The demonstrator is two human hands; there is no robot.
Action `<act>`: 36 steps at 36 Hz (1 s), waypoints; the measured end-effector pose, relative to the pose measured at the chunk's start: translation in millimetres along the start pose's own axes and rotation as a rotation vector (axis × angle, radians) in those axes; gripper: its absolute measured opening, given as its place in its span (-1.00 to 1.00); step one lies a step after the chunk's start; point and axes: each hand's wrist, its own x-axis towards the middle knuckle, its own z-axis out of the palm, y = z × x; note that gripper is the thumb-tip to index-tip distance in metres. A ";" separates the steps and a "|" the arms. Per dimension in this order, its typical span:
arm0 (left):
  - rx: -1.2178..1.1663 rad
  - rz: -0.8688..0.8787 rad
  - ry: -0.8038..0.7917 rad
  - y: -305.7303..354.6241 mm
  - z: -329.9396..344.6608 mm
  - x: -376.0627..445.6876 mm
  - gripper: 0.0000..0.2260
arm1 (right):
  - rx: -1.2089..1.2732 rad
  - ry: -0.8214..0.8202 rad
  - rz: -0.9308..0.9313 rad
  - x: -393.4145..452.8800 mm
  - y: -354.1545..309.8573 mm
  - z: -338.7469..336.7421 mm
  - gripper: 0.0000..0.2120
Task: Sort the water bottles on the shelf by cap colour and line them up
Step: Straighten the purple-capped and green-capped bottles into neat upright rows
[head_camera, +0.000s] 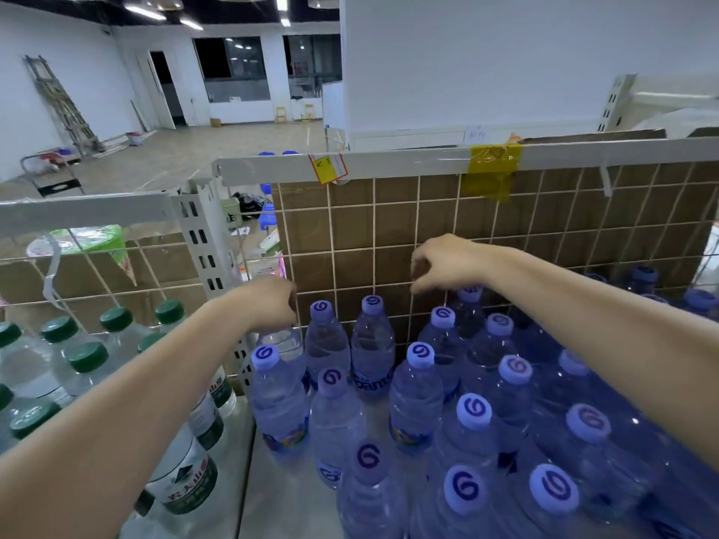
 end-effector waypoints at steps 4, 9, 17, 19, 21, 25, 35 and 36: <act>0.021 0.060 0.119 9.4 -6.8 -3.2 -0.74 | -0.065 -0.144 0.067 -12.1 17.1 -2.6 -0.70; -0.021 0.143 0.140 30.3 -6.1 -8.3 -0.79 | -0.012 -0.271 0.083 -20.9 16.2 17.2 -0.61; 0.003 0.157 0.167 47.1 2.5 -3.0 -0.70 | 0.050 -0.171 0.011 -17.7 16.2 32.1 -0.80; 0.006 0.146 0.150 48.4 5.4 0.0 -0.65 | 0.053 -0.152 0.008 -17.2 16.7 31.7 -0.80; 0.011 0.133 0.143 47.7 8.4 4.1 -0.63 | 0.067 -0.118 0.007 -16.2 17.5 30.4 -0.77; -0.005 0.096 0.128 45.6 10.6 9.2 -0.63 | 0.097 -0.031 0.001 -8.8 19.9 28.9 -0.76; -0.026 0.105 0.139 43.8 11.3 8.6 -0.81 | 0.053 -0.029 -0.038 9.9 13.2 41.9 -0.76; -0.036 0.102 0.136 44.0 11.6 8.8 -0.82 | 0.058 -0.032 -0.038 10.3 13.3 42.6 -0.77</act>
